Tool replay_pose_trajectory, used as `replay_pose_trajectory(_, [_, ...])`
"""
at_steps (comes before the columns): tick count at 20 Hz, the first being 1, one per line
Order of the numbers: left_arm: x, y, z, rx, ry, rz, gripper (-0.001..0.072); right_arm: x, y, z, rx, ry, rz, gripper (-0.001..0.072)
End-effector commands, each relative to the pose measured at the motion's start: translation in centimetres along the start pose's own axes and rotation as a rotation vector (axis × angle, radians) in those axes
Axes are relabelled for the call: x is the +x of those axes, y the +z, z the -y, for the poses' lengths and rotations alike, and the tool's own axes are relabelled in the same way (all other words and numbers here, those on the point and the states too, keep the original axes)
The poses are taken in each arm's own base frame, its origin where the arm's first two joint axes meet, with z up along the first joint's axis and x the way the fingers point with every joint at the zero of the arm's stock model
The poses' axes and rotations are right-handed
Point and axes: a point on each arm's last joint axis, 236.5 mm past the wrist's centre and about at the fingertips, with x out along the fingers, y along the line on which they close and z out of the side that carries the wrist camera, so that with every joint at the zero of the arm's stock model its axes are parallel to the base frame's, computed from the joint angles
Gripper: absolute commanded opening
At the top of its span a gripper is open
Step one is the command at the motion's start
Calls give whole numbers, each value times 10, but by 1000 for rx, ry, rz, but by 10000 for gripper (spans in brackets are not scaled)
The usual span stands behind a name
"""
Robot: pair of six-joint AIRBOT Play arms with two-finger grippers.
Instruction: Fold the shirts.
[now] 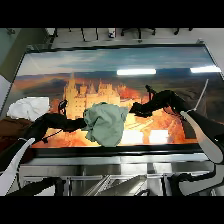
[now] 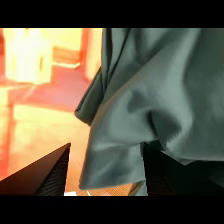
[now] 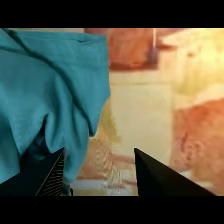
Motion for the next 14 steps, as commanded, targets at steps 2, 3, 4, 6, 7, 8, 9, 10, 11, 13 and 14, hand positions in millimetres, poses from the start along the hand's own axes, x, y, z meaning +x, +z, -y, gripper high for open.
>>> replay_pose_trajectory(2, [25,0,6,29,6,-68,105,30,6,-5,6,17,-40,486])
replay_pose_trajectory(3, [27,1,7,38,6,-70,25,33,7,-7,15,28,-42,486])
replay_pose_trajectory(4, [26,4,9,50,3,-67,24,36,10,-8,19,34,-40,479])
replay_pose_trajectory(6, [20,12,13,56,-5,-54,22,40,17,-8,27,41,-26,302])
replay_pose_trajectory(7, [13,17,16,61,-10,-43,22,42,22,-9,30,45,-13,295])
replay_pose_trajectory(8, [5,25,18,65,-16,-24,22,43,26,-10,29,48,-7,180])
replay_pose_trajectory(9, [-6,34,22,69,-25,6,21,43,31,-13,18,52,0,16])
replay_pose_trajectory(10, [-20,43,26,74,-35,42,21,40,36,-18,7,58,12,20])
replay_pose_trajectory(11, [-37,55,30,81,-46,87,21,33,43,-27,-15,71,27,19])
replay_pose_trajectory(13, [-89,83,47,110,-77,201,21,3,64,-58,-82,114,68,19])
replay_pose_trajectory(14, [-125,98,58,133,-95,277,21,-25,76,-80,-130,144,100,18])
